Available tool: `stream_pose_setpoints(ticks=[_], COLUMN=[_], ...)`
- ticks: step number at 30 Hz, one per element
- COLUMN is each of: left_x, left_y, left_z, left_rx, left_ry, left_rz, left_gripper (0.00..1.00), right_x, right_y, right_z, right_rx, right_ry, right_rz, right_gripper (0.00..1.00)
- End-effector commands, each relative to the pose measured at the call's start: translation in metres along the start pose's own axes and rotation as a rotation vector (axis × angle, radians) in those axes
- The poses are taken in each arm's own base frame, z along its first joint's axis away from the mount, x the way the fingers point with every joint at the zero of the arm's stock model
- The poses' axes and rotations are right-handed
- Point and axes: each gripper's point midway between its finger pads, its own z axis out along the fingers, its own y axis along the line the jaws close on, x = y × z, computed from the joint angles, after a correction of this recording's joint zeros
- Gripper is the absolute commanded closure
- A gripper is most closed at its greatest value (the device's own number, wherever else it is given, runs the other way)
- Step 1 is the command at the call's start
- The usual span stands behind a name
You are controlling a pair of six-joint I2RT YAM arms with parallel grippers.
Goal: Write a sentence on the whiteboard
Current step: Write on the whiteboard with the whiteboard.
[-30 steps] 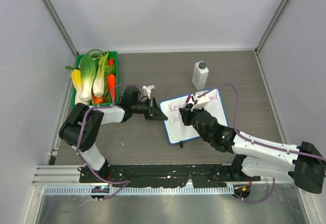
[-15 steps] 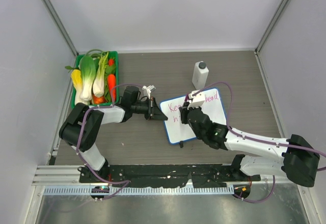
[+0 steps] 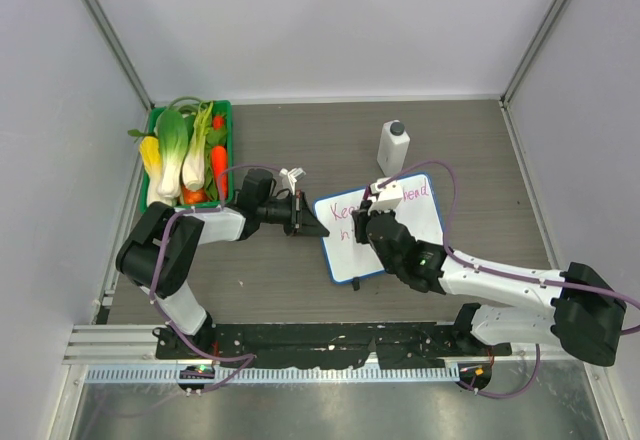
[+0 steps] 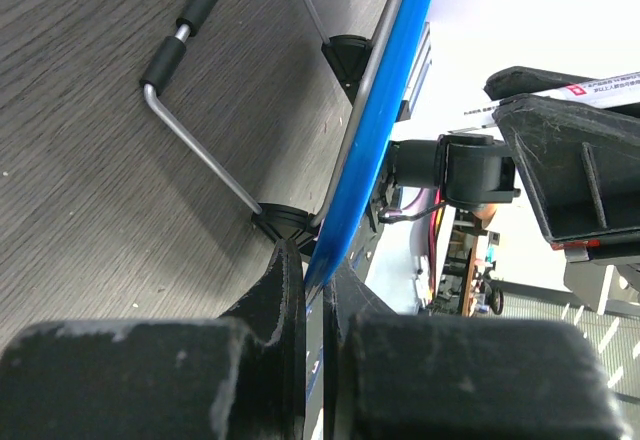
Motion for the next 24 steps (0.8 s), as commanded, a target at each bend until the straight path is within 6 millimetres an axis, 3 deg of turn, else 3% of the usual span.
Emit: stream_pose_setpoints(ticks=[1,9,24], left_x=[0.016,0.017,0.016], left_y=[0.018,0.018,0.019], left_z=[0.002,0.003,0.003], left_rx=[-0.068,-0.069,-0.067], left_ry=[0.043,0.045,0.044], left_rz=[-0.117,-0.118,-0.121], left_gripper=[1.00,1.00,1.00], right_x=[-0.003,0.008,0.003], right_y=[-0.003,-0.003,0.000], right_z=[-0.003,-0.005,-0.006], right_rx=[0.011,-0.010,-0.020], right_ry=[-0.003,0.031,0.032], right_rz=[0.025,0.019,-0.001], right_gripper=[0.99,0.98,0.99])
